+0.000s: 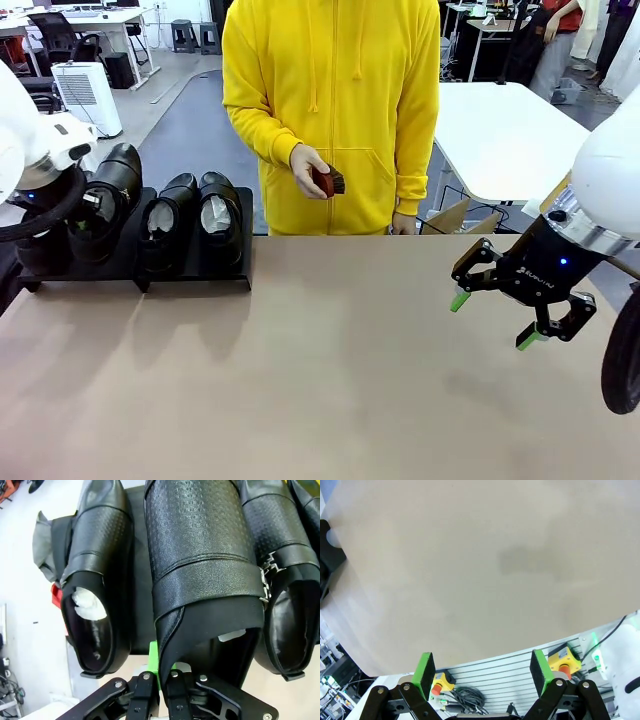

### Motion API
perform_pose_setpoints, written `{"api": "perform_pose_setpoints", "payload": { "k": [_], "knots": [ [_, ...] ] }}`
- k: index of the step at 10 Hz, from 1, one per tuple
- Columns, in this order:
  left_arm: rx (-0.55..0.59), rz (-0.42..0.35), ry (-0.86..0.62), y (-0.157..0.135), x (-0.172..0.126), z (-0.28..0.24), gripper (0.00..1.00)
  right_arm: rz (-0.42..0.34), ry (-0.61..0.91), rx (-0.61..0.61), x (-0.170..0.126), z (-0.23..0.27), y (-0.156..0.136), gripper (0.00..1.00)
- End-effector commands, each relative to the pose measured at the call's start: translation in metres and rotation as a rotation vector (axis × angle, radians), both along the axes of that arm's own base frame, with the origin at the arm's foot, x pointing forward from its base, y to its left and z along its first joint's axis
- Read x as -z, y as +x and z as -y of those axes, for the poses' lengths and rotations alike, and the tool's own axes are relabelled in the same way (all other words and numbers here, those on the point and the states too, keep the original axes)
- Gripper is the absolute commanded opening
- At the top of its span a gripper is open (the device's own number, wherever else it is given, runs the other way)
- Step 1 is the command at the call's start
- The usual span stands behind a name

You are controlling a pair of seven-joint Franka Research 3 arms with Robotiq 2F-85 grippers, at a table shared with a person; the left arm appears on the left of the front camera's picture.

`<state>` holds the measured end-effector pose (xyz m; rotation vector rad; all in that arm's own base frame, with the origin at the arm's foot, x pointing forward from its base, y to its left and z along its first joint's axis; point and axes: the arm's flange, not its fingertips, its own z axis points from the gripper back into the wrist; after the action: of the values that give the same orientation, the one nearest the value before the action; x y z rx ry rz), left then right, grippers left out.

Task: Organize the shoes by placing them on the stand.
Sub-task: Place the Shoe from the middle of the table onto the Shoes Stand.

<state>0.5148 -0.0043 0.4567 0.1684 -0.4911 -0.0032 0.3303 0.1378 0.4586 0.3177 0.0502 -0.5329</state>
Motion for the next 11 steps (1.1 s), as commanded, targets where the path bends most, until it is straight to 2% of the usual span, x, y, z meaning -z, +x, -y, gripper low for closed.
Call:
{"api": "perform_pose_setpoints", "payload": {
  "k": [1, 11],
  "knots": [
    [-0.016, 0.027, 0.015, 0.01, 0.001, 0.005, 0.0, 0.003, -0.002, -0.015, -0.003, 0.002, 0.002, 1.0],
    [-0.05, -0.001, 0.012, 0.035, 0.03, 0.001, 0.0, 0.003, -0.002, -0.015, -0.003, 0.002, 0.002, 1.0]
  ]
}}
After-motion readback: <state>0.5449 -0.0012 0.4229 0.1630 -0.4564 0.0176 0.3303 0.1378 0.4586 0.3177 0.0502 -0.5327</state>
